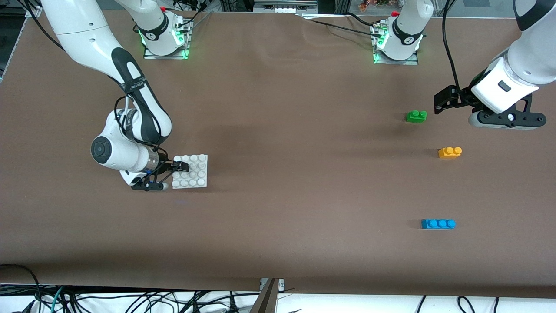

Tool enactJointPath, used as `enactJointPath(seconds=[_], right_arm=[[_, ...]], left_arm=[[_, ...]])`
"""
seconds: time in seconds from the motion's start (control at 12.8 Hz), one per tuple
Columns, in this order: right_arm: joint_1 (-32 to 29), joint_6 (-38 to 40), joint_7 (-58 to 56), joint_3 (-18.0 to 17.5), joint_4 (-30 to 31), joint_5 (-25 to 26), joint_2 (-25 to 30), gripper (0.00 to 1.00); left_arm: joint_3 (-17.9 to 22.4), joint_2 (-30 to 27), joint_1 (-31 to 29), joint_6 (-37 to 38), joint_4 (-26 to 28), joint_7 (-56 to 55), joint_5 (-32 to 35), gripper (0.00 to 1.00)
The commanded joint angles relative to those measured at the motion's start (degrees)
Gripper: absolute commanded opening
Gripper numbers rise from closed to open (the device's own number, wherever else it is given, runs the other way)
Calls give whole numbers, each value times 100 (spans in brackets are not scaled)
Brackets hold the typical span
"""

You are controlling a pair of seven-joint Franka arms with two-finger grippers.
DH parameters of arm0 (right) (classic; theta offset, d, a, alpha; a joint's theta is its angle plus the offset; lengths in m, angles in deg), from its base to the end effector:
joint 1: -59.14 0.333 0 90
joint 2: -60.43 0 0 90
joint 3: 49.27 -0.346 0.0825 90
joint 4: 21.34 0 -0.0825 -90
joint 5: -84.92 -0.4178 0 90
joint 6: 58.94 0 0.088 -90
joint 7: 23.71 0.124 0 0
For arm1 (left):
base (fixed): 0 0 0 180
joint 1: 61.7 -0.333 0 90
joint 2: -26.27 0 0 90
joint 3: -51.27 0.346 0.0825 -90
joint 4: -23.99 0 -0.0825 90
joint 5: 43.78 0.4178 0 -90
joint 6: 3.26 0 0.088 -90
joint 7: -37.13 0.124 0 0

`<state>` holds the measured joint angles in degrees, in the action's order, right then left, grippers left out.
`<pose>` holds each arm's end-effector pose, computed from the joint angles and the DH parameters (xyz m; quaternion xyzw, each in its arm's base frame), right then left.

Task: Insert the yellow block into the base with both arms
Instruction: 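Slide the white base plate with the right gripper toward the table middle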

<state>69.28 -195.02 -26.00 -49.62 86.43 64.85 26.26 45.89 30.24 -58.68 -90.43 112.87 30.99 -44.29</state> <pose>0.6486 0.1279 0.1634 -0.9917 0.0217 0.0587 0.1121 0.5965 -0.0873 0.6022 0.9986 -0.0197 -0.0500 0.0014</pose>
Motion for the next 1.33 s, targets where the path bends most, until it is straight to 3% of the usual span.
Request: enactJointPath(seconds=[0.0,1.25], right_arm=[[189,-33,184,-35,-178,-146,-196,65],[927,-33,843,-35,-811,-278,-582,65]], left_arm=[[-42,-28,-21,33,-81,43,69,100],[-16,-28,-21,33,-72,60,69,100]])
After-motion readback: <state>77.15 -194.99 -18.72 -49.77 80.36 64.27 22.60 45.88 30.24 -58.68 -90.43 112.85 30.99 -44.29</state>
